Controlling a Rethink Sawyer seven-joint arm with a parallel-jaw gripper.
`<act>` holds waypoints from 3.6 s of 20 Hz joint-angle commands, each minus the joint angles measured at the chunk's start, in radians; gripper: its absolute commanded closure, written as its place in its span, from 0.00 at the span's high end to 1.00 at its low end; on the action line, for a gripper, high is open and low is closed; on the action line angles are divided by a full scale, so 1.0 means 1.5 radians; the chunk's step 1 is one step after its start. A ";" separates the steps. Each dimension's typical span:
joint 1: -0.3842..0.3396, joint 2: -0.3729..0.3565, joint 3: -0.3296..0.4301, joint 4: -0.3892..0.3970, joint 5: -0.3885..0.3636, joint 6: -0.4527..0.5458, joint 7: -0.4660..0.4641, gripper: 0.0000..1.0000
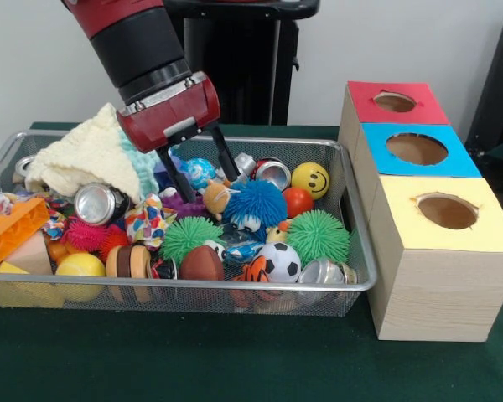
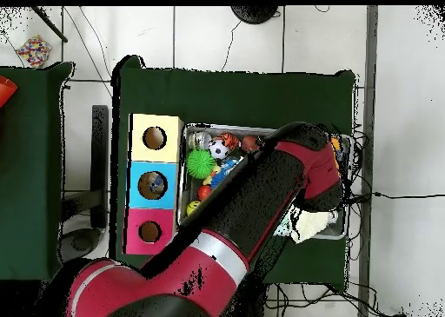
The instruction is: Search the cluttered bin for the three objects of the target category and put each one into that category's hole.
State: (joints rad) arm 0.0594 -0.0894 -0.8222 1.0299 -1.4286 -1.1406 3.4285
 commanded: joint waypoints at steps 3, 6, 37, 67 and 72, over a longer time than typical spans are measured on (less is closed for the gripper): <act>-0.004 0.045 0.106 -0.016 -0.001 0.006 0.064 1.00; -0.001 0.049 0.102 -0.024 0.010 0.028 0.067 1.00; 0.001 0.153 0.041 -0.242 -0.135 0.006 0.108 1.00; 0.017 0.146 0.049 -0.175 -0.158 -0.079 0.057 1.00; 0.016 0.151 0.059 -0.176 -0.140 -0.052 0.046 1.00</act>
State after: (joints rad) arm 0.0915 0.1338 -0.8516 0.7113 -1.7286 -1.2843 3.4285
